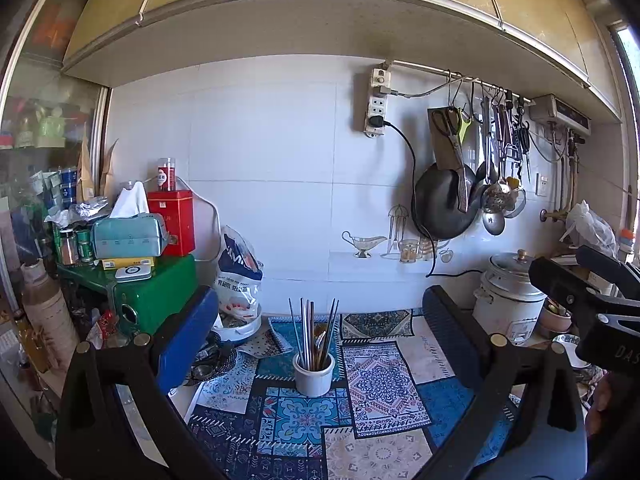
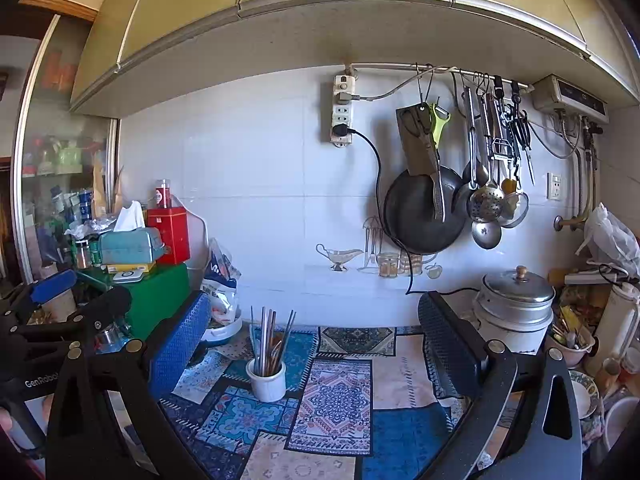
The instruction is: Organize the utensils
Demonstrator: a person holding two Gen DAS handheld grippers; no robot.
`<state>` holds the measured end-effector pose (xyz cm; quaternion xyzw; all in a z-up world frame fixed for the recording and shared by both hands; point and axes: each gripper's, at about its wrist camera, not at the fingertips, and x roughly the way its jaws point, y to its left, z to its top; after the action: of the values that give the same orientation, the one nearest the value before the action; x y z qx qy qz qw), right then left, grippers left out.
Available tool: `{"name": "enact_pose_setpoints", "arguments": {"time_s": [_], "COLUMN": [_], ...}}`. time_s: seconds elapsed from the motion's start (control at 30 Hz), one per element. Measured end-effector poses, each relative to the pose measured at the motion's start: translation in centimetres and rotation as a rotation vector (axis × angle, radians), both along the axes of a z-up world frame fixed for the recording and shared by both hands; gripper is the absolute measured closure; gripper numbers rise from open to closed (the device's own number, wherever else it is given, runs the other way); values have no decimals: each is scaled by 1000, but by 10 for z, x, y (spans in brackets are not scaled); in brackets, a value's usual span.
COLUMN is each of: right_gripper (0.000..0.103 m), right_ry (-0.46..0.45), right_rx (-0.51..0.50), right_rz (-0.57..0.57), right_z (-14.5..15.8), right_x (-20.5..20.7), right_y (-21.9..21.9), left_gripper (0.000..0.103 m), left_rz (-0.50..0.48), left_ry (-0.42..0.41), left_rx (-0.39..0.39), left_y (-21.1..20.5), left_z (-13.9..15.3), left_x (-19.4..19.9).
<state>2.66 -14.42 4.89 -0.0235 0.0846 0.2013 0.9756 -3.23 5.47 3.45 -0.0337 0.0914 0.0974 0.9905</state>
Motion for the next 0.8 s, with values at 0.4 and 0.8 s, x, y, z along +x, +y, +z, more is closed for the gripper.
{"name": "enact_pose_setpoints", "arguments": {"time_s": [0.4,0.8], "right_gripper": [0,0], "right_ry": [11,6], "right_rx": [-6,-5], "right_rz": [3,0], "right_z": [-2,-1], "right_x": [5,6], "right_y": [2,3], "left_gripper": [1,1], "left_rz": [6,5], "left_ry": [5,1], "left_rx": [3,7], "left_y": [0,0], "left_z": [-2,-2], "left_x": [5,8]}}
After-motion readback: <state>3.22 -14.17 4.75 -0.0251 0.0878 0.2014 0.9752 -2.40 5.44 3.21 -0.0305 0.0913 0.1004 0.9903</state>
